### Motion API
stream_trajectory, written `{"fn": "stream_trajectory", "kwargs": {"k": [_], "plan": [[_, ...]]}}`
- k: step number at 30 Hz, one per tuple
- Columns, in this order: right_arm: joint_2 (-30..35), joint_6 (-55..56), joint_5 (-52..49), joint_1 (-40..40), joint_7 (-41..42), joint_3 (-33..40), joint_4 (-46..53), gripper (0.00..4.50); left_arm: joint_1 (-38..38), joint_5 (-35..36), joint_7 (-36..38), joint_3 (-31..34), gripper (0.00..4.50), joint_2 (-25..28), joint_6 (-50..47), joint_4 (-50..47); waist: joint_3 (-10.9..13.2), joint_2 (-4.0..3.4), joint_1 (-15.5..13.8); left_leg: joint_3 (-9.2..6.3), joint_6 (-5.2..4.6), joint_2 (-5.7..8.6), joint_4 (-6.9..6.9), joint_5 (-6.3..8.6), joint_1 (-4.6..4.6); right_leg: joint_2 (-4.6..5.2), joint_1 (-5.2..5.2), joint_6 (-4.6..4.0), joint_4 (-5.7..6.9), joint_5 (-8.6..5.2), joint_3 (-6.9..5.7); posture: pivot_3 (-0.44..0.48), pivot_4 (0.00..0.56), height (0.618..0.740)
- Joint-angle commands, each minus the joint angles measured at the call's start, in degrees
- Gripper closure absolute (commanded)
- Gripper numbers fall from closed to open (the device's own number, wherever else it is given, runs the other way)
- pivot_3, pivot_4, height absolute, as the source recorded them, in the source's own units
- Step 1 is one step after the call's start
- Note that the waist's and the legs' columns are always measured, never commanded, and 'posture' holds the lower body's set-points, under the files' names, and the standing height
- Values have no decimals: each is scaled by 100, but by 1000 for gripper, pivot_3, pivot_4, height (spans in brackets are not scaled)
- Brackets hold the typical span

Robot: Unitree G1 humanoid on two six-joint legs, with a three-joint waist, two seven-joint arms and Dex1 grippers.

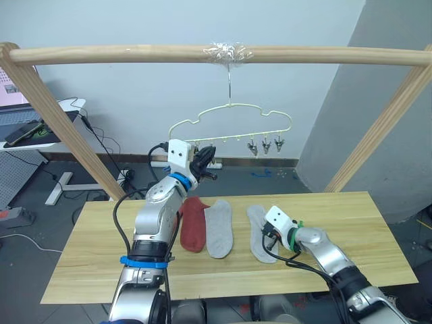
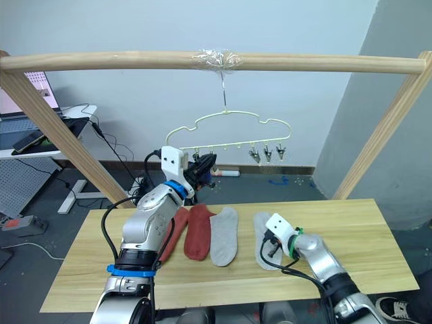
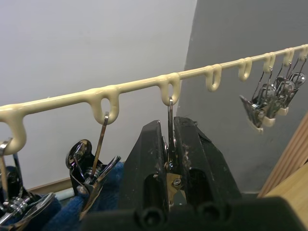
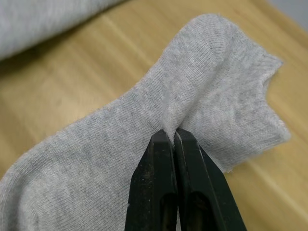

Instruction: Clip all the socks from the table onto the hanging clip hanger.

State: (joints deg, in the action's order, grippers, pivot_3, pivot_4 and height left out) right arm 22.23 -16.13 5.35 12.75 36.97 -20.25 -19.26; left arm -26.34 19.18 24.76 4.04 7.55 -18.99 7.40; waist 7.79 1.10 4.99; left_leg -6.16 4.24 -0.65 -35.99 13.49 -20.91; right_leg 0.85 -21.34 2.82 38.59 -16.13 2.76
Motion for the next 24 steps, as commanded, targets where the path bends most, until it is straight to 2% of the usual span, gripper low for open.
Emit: {"fn": "stream_trajectory", "kwargs": {"k": [1,5,8,13,18,24], "plan": [[290,323,-13,-330,278,16,817,4484,-113,394,54,133,4470,-96,-402,-48,1,1,4,0,1,0,1,0,-1,0,-1,1,-3,-1,-1,-105,104,740],[627,1124,59,-737,178,186,1778,4484,-127,1495,83,495,4470,-226,-1818,-244,2,1,57,3,2,0,2,2,-9,1,-5,3,-9,-1,0,-112,99,740],[807,1605,15,-1033,36,417,2524,4484,-221,2478,-154,1067,4470,-275,-2778,-251,3,3,88,2,2,0,3,2,-8,2,-5,3,-9,-2,0,-120,96,740],[706,2072,-308,-1318,-24,676,3229,4484,-370,3533,-600,1770,4470,-295,-3632,-141,9,13,126,-1,2,-2,4,2,-7,0,-4,4,-10,-3,-3,-125,93,740],[549,2271,-268,-1237,-143,698,3441,4484,-420,4180,-962,2084,4470,-346,-4042,-127,11,18,125,-1,4,-1,4,2,-9,1,-3,3,-18,-3,-2,-129,93,740],[303,2192,-200,-934,-225,597,3406,4484,-394,4412,-1135,2034,4470,-374,-4116,-214,12,19,120,-1,5,-1,6,3,-11,1,-2,3,-27,-2,-3,-127,88,740]]}}
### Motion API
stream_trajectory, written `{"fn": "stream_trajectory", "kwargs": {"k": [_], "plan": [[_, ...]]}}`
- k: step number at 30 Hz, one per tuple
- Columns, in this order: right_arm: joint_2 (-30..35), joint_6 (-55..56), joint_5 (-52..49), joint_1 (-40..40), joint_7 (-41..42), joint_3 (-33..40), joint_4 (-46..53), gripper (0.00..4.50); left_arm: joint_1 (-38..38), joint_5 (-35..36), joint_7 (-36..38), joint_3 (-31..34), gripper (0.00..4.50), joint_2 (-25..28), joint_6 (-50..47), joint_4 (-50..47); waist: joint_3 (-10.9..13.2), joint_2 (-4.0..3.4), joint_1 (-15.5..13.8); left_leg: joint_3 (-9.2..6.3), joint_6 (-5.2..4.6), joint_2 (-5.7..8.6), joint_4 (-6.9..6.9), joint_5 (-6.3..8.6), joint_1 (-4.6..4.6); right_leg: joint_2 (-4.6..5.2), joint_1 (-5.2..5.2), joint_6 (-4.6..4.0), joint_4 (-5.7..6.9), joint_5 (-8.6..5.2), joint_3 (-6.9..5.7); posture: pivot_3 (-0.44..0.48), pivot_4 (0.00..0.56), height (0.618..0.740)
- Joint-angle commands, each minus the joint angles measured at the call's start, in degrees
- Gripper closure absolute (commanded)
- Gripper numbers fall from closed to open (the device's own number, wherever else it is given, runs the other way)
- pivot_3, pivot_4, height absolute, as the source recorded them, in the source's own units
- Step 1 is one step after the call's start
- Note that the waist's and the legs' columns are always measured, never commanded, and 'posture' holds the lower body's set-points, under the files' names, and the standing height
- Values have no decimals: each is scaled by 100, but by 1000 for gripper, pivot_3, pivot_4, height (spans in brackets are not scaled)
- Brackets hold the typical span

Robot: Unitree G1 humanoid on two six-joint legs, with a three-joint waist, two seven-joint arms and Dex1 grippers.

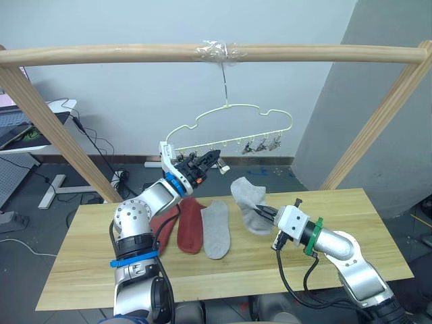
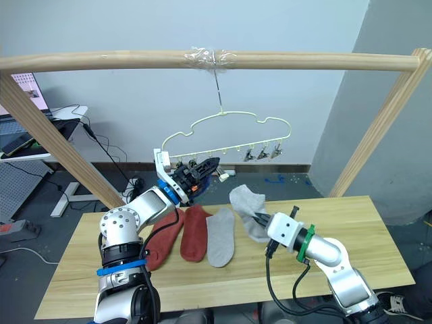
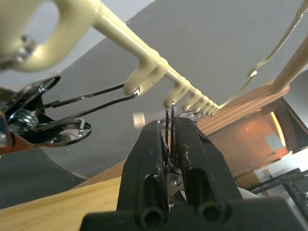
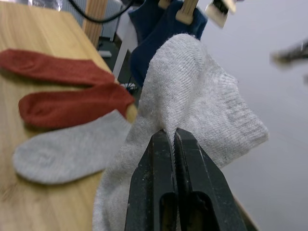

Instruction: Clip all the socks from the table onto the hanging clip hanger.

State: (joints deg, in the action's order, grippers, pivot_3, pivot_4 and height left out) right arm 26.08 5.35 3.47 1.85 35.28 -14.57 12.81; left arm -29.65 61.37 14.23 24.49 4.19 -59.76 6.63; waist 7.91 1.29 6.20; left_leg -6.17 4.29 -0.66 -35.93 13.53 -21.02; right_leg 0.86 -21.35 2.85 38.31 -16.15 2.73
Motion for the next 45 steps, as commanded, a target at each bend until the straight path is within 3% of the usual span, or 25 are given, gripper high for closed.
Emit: {"fn": "stream_trajectory", "kwargs": {"k": [1,24,32,38,41,45], "plan": [[-118,46,-11,200,-70,17,177,4484,-46,182,-65,-62,4470,-28,-37,-162,0,0,-1,0,0,0,2,0,-1,0,1,0,-5,0,0,-127,88,740],[-499,-27,151,920,-77,-242,-374,4484,127,16,155,-462,4470,81,328,-433,0,-1,-28,-1,4,0,9,3,-21,2,-5,0,-35,2,-1,-113,94,740],[-634,-24,170,1046,-102,-241,-605,4500,269,18,208,-457,1934,239,482,-556,0,-1,-65,-2,4,0,8,3,-22,3,-6,0,-33,2,-2,-100,93,740],[-956,-433,27,1191,-239,-119,-832,4500,684,-606,433,-1063,123,1082,365,-1275,0,-2,-67,-3,4,-2,16,3,-20,1,-9,-1,-33,2,-2,-84,90,740],[-1257,-824,-253,1337,-332,39,-982,4500,1057,-1713,155,-1651,123,1764,785,-2087,3,-4,-103,-3,5,-3,19,3,-24,4,-16,-3,-34,2,-1,-68,87,740],[-1552,-1199,-489,1531,-366,137,-1200,4500,1603,-2104,251,-1764,123,2107,1079,-2830,4,-6,-154,-2,5,-2,21,3,-27,9,-19,-12,-32,7,-1,-52,86,740]]}}
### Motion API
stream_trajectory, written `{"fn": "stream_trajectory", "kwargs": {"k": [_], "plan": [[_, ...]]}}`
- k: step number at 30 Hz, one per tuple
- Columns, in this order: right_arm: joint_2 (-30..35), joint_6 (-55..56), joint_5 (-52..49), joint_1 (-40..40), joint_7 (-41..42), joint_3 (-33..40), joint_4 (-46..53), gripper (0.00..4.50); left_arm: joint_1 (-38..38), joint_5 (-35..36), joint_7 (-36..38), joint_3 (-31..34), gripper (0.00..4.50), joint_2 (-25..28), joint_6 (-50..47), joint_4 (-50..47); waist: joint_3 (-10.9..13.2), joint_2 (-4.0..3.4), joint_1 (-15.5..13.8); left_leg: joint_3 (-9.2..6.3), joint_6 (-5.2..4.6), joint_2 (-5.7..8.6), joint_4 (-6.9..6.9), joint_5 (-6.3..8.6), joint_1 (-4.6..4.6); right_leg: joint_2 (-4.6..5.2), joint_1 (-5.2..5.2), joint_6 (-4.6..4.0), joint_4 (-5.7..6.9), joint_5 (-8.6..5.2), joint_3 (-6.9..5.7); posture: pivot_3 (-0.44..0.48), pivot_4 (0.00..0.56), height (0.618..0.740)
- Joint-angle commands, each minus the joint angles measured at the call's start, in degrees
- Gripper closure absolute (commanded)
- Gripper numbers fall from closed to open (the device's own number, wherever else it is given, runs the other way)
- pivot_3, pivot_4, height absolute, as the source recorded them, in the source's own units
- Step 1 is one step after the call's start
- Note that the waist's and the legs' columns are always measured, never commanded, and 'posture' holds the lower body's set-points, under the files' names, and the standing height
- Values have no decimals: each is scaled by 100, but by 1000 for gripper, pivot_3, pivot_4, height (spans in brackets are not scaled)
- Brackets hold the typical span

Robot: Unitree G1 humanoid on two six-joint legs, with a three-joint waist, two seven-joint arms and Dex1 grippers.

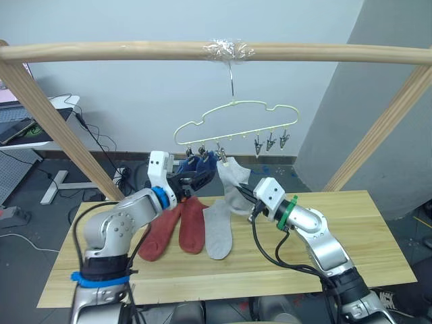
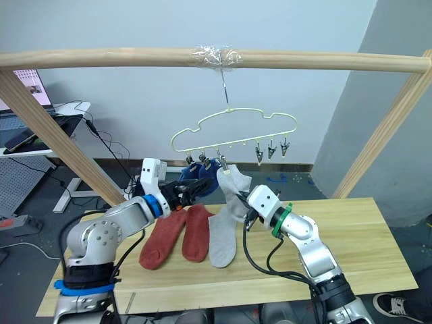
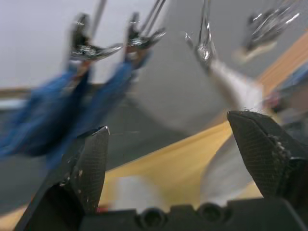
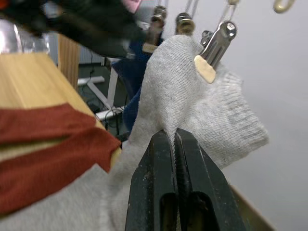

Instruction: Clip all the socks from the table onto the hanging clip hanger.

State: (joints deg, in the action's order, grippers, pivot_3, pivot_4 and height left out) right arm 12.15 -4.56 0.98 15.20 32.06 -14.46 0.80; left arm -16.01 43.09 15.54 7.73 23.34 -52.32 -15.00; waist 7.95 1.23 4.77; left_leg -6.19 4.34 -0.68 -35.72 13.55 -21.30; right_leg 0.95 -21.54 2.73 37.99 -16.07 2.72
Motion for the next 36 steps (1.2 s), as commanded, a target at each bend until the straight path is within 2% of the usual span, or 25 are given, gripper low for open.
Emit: {"fn": "stream_trajectory", "kwargs": {"k": [1,2,4,9,12,13,17,22,25,27,36], "plan": [[-236,-325,-315,249,-45,149,-80,4050,340,-95,376,25,77,223,385,-768,0,0,-13,-2,0,0,0,0,-2,1,-1,1,-1,-1,-3,-47,85,740],[-288,-417,-385,285,-28,174,-138,3862,423,132,675,123,77,261,397,-809,0,0,-22,-1,0,0,0,0,-2,1,-1,1,-1,-1,-3,-34,83,740],[-346,-567,-484,321,12,208,-192,3114,566,434,1115,250,77,317,413,-829,0,0,-48,-4,0,0,1,0,-5,1,-2,-2,0,-2,-9,-34,83,740],[-19,-863,-418,124,207,99,-79,1317,1014,47,1432,131,77,374,1031,-1089,-1,-1,-143,0,0,3,-1,0,-23,5,-21,-8,1,1,-6,-13,82,740],[125,-1157,-555,25,5,415,228,216,1148,-27,1578,59,77,352,1278,-1171,-1,-1,-176,-1,-1,3,-2,0,-38,5,-36,-8,1,1,-7,-13,82,740],[136,-1239,-595,13,-52,488,310,22,1172,-35,1603,44,77,348,1328,-1193,-1,-1,-186,-1,-1,3,-3,0,-52,5,-51,-12,5,4,-8,-7,83,740],[-36,-1865,-873,160,-589,1049,968,22,1314,-321,1762,-179,77,428,1621,-1420,-1,-2,-203,0,-1,3,-3,-1,-55,4,-57,-21,9,9,-5,-8,82,740],[-358,-2189,-997,437,-1069,1255,1345,22,1290,-519,1923,-260,77,491,1870,-1407,-2,-3,-200,0,-2,0,-3,-1,-54,0,-58,-23,12,10,-7,-17,77,740],[-513,-2207,-991,555,-1243,1240,1247,891,1162,-669,1950,-313,77,474,2025,-1300,-3,-4,-197,1,-2,-1,-2,-1,-55,-1,-58,-23,10,10,-6,-17,74,740],[-611,-2203,-913,681,-1379,1190,1109,1641,1005,-720,1881,-317,77,375,2101,-1211,-3,-4,-195,3,-2,0,-4,-1,-57,0,-58,-24,9,11,-5,-19,71,740],[-852,-2097,-867,1067,-1789,1270,574,1641,763,-925,1871,-393,77,173,2338,-1010,-12,-10,-173,2,-2,0,-6,-1,-57,-1,-58,-27,12,15,-6,-20,63,740]]}}
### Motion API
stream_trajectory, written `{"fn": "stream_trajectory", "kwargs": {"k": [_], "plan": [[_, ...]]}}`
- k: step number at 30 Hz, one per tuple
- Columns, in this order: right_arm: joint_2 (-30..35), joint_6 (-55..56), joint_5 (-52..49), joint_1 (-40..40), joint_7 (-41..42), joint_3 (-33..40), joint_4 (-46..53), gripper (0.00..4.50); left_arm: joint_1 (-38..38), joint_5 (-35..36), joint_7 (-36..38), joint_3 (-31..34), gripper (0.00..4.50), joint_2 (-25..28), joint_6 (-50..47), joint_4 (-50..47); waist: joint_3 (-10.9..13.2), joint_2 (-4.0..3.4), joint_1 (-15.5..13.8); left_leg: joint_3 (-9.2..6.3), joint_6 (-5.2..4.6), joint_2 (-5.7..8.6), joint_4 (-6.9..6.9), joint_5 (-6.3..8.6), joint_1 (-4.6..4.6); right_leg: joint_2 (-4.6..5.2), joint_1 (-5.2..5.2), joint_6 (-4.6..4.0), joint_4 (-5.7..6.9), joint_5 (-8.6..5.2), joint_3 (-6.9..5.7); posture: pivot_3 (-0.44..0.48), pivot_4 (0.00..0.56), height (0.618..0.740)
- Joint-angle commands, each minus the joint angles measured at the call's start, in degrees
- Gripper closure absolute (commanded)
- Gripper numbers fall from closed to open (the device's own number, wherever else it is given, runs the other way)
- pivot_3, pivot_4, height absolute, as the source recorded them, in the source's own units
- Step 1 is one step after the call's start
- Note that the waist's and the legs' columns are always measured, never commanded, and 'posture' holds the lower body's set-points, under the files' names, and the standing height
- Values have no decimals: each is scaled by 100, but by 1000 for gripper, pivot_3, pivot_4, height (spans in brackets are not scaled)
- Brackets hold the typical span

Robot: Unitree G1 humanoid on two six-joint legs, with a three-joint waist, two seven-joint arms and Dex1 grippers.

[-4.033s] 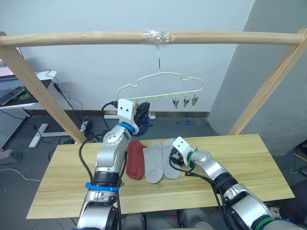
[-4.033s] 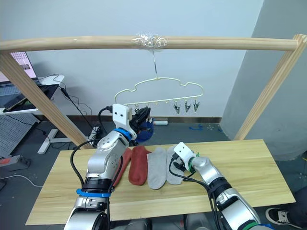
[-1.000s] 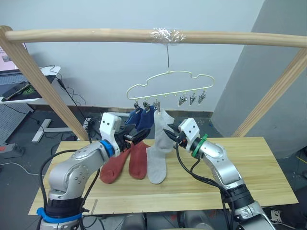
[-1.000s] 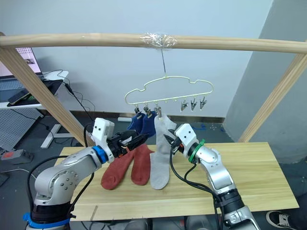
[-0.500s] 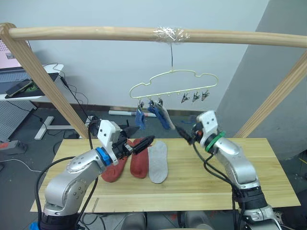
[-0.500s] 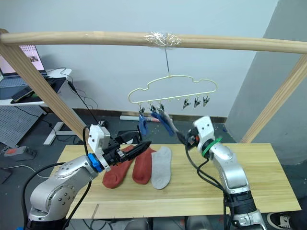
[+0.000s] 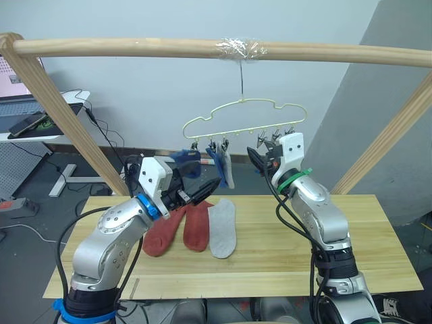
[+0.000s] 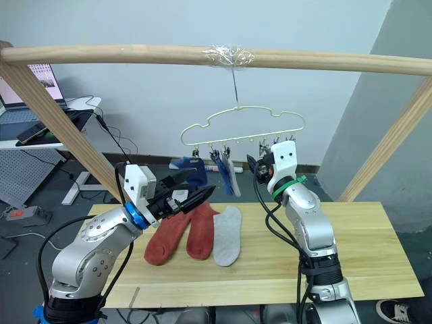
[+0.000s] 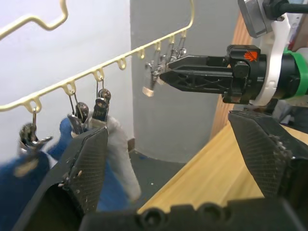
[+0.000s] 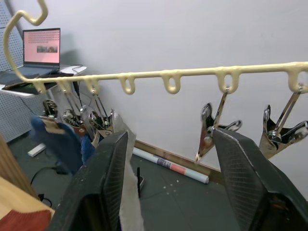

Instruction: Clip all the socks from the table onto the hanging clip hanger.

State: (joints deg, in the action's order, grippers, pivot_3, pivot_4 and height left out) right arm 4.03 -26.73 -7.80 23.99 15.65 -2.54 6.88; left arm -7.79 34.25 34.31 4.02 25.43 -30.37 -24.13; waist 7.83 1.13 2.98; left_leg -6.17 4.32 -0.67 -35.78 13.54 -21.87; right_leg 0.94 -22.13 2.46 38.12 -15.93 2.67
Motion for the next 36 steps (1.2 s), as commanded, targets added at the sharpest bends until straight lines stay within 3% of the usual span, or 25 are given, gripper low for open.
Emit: {"fn": "stream_trajectory", "kwargs": {"k": [1,22,36], "plan": [[-52,119,5,224,-190,96,-82,1641,-59,-53,-1,-27,77,-48,152,-96,0,0,9,0,0,0,0,0,-1,0,-1,0,0,0,0,-19,61,740],[-332,442,-84,957,-533,316,-1266,1641,-201,-120,31,-182,77,-296,344,-388,-5,-1,20,-1,-2,2,-20,-2,11,-2,-12,-5,70,-2,2,-8,61,740],[-373,641,-104,1173,-568,374,-1473,1641,-263,-113,-27,-233,77,-451,395,-377,-5,-1,26,0,-5,1,-24,-4,13,-4,-12,-6,75,-3,4,-11,67,740]]}}
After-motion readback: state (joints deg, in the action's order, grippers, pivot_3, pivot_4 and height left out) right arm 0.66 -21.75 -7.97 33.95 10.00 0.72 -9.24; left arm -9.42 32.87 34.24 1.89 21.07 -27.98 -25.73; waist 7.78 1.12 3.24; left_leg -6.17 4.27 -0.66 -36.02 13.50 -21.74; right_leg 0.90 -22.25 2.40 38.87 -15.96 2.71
